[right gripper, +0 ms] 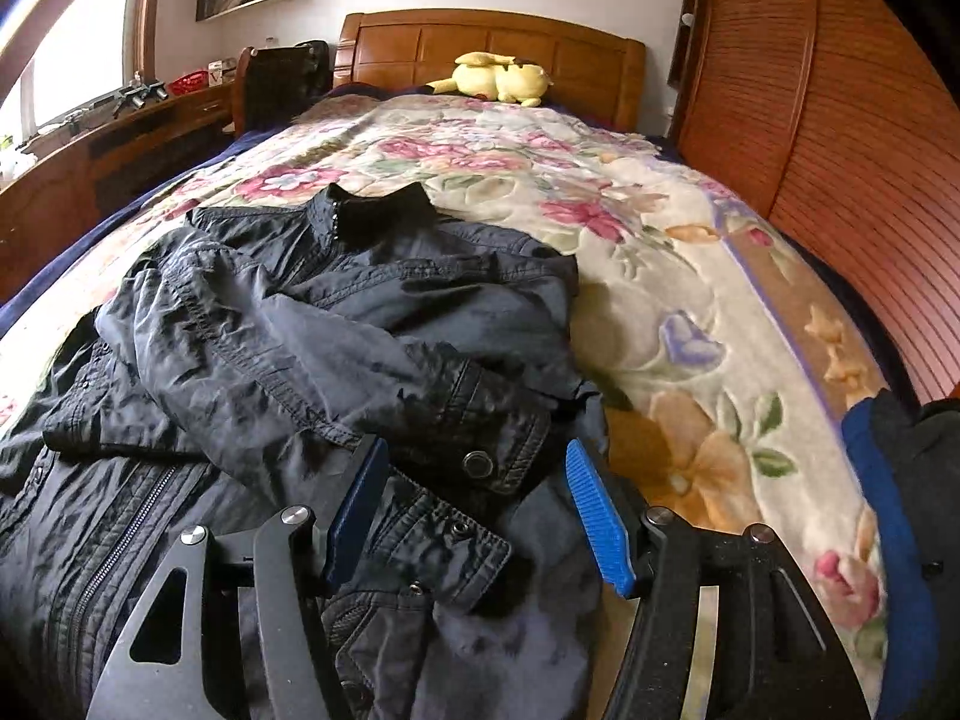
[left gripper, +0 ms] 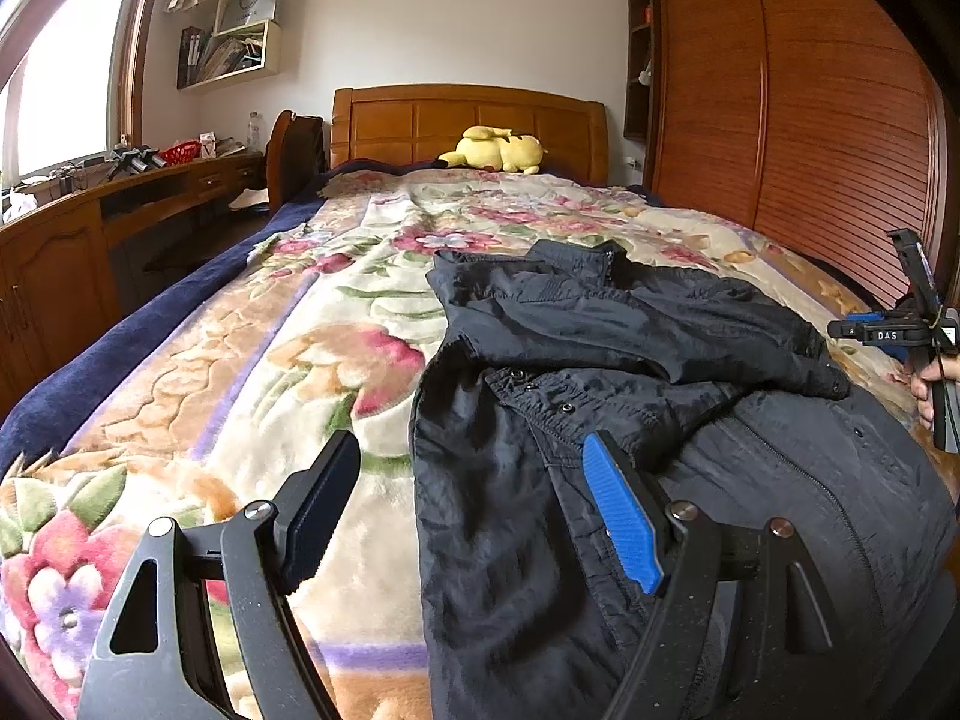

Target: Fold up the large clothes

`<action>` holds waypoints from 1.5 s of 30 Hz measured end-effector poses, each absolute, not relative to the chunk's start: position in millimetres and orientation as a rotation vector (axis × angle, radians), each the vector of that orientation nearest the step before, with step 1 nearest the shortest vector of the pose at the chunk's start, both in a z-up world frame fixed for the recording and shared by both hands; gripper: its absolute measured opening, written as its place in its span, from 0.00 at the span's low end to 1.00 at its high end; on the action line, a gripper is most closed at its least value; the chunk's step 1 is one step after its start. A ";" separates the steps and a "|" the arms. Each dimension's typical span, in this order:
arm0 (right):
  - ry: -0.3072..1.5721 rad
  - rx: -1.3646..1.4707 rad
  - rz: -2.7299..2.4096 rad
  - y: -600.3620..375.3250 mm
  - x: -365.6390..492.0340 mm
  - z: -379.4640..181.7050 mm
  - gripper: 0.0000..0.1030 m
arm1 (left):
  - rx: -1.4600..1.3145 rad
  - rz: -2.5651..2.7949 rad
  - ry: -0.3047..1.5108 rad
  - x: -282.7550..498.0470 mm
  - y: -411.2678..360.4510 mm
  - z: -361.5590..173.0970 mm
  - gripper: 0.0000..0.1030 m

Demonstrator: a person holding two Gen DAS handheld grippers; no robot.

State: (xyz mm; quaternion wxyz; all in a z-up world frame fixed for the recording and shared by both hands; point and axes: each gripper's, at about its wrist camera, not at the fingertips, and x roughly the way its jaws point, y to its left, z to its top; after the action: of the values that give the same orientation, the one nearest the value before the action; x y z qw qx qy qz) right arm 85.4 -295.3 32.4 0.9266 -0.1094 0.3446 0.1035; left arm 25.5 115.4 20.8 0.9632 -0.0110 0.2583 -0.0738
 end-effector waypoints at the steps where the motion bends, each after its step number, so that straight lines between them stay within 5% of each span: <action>1: 0.722 -0.231 0.209 -295.9 88.8 29.5 0.62 | -0.021 -0.149 0.528 27.1 114.3 19.8 0.75; 15: 0.826 -0.163 0.222 -311.1 168.0 -2.2 0.62 | -0.004 -0.137 0.560 31.3 112.2 10.3 0.75; 21: 0.856 -0.182 0.273 -307.5 173.1 -15.4 0.08 | 0.003 -0.137 0.569 32.4 112.3 7.5 0.75; 33: 0.777 -0.128 0.142 -330.2 157.4 2.1 0.04 | 0.005 -0.137 0.586 33.4 114.2 3.6 0.75; 36: 0.757 -0.164 0.142 -328.4 139.2 6.9 0.22 | 0.000 -0.138 0.591 33.8 114.8 2.3 0.75; 39: 0.745 -0.185 0.184 -327.5 113.4 9.3 0.64 | 0.000 -0.138 0.595 33.4 114.8 1.3 0.75; 40: 0.744 -0.187 0.207 -327.1 104.3 9.2 0.71 | 0.001 -0.138 0.596 33.6 114.6 1.2 0.75; 45: 0.774 -0.213 0.307 -324.9 60.9 -2.0 0.72 | 0.008 -0.137 0.601 34.6 113.4 -0.4 0.75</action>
State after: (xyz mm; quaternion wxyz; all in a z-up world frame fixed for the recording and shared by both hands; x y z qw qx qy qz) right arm 60.9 -324.9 -2.0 0.9090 -0.1033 0.3752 0.1489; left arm 34.6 113.4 -0.4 0.9529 0.0039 0.2958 -0.0672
